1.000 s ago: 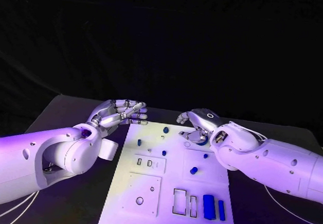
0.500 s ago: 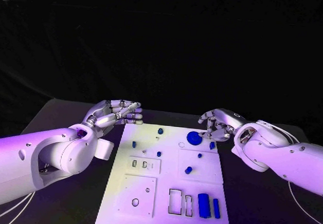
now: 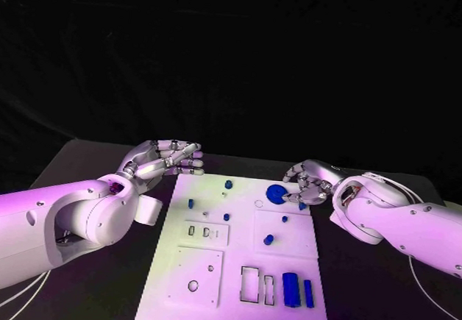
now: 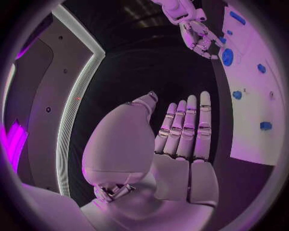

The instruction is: Assemble the parts on the task board

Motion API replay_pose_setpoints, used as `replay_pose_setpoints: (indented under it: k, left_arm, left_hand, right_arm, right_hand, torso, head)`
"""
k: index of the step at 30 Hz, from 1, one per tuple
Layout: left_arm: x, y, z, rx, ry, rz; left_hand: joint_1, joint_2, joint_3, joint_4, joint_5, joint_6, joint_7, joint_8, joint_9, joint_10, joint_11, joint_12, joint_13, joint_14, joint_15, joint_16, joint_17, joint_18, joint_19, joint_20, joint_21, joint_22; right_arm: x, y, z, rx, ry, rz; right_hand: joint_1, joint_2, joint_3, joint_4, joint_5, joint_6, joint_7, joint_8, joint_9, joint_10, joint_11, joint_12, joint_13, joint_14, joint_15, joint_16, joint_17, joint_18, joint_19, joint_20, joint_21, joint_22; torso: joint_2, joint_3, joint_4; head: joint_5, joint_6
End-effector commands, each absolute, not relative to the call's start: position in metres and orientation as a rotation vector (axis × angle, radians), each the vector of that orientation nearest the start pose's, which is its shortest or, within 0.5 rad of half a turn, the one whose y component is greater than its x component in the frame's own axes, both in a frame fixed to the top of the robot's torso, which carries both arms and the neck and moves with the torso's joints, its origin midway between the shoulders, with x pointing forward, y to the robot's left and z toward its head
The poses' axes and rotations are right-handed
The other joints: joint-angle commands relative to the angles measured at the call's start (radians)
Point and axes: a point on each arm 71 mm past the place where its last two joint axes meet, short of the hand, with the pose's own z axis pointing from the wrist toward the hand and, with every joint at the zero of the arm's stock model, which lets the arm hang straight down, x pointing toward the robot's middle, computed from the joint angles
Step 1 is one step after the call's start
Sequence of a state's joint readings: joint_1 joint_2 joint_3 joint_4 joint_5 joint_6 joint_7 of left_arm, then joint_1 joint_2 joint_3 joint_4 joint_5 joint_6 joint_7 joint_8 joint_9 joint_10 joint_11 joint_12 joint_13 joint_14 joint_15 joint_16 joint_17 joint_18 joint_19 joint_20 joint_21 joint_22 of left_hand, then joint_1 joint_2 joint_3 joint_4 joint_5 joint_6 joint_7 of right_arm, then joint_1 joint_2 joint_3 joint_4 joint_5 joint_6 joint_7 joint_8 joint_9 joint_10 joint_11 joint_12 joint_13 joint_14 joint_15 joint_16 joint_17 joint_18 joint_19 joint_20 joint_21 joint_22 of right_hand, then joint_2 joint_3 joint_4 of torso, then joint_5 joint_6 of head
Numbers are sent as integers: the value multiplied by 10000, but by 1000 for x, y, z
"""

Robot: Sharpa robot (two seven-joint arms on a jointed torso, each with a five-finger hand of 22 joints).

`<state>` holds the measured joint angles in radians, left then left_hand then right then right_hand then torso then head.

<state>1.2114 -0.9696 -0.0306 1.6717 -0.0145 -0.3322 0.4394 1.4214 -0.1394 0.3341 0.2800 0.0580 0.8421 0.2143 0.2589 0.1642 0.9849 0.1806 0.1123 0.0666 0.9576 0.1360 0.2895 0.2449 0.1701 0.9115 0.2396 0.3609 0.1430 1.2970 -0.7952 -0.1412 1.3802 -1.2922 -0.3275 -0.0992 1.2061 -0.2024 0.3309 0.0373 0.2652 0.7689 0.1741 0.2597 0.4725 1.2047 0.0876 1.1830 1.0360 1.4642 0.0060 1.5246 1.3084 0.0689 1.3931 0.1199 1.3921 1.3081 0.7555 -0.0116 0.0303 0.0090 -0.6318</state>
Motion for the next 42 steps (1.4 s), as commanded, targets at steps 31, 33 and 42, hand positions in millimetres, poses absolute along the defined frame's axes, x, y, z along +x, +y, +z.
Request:
replay_pose_setpoints:
  k: [31, 33, 42]
  left_arm:
    - [465, 222, -154, -10621, 13707, -16170]
    - [465, 222, -154, -10621, 13712, -16175]
    - [464, 223, -154, -10626, 13720, -16170]
  left_hand:
    - [-19, 101, 120, 34, -40, -45, 242, -63, -8, 65, 57, -97, -3, -43, 45, -80, 38, 125, 68, -12, 32, -23]
    - [-19, 101, 120, 34, -40, -45, 242, -63, -8, 65, 57, -97, -3, -43, 45, -80, 38, 125, 68, -12, 32, -23]
    - [-19, 101, 120, 34, -40, -45, 242, -63, -8, 65, 57, -97, -3, -43, 45, -80, 38, 125, 68, -12, 32, -23]
  right_arm:
    - [529, -203, -195, -487, 17502, 5514]
    - [529, -204, -196, -480, 17519, 5485]
    - [530, -205, -199, -567, 17698, 5390]
  right_hand:
    - [289, 179, 123, 157, -180, 19, 1, 229, 96, 862, 21, 1222, 1536, 918, 115, 287, 1911, -166, 317, 41, 329, 602]
    - [303, 191, 140, 155, -182, 24, 2, 233, 98, 879, 21, 1247, 1568, 921, 115, 292, 1928, -168, 323, 42, 335, 612]
    - [428, 242, 283, 102, -181, 66, 3, 264, 106, 971, 21, 1395, 1763, 941, 119, 321, 2035, -183, 362, 47, 381, 686]
  torso:
    - [16, -10, -5]
    - [16, -11, -5]
    - [14, 2, -17]
  head:
    - [136, -194]
    - [136, -194]
    - [136, -210]
